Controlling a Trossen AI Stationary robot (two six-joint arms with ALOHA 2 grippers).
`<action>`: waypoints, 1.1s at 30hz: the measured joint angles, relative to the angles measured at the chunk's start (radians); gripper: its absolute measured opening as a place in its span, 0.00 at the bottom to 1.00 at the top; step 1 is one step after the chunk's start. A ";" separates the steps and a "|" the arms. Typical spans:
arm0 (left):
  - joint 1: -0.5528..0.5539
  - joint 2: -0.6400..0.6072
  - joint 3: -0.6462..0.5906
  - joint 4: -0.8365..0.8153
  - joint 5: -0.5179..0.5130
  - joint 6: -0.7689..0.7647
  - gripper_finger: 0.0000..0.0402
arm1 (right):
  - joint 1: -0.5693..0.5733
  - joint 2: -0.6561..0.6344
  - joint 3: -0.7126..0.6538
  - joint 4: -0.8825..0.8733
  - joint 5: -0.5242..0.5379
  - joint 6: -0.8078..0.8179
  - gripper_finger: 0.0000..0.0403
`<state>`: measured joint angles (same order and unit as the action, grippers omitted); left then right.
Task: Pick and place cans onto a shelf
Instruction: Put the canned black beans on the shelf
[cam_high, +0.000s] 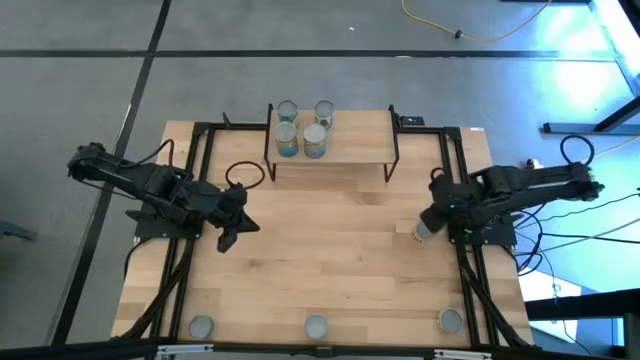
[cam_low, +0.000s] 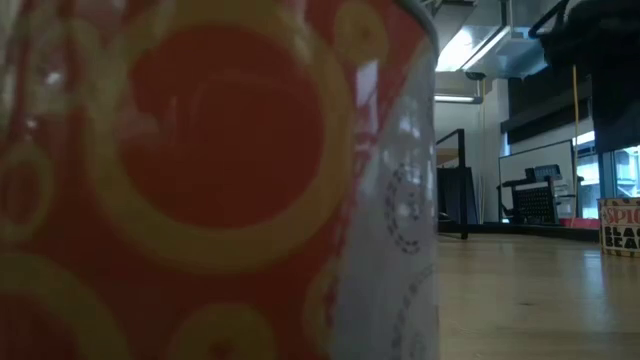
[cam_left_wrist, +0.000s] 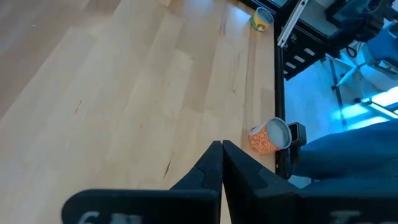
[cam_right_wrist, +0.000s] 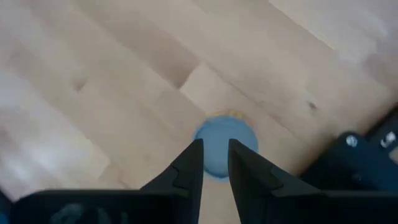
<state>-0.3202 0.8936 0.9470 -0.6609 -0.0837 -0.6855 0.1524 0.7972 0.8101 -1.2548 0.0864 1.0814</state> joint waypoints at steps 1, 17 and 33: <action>0.000 0.000 0.000 0.000 0.000 0.010 0.00 | -0.008 0.010 -0.011 0.002 0.000 0.020 0.19; 0.000 0.001 0.000 0.028 0.027 0.009 0.00 | -0.107 0.218 -0.066 -0.004 -0.054 -0.245 0.19; 0.000 0.001 0.000 0.027 0.049 0.007 0.00 | -0.228 0.385 -0.066 0.020 -0.137 -0.524 0.19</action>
<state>-0.3206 0.8944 0.9474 -0.6342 -0.0345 -0.6782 -0.0753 1.1826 0.7441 -1.2346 -0.0509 0.5575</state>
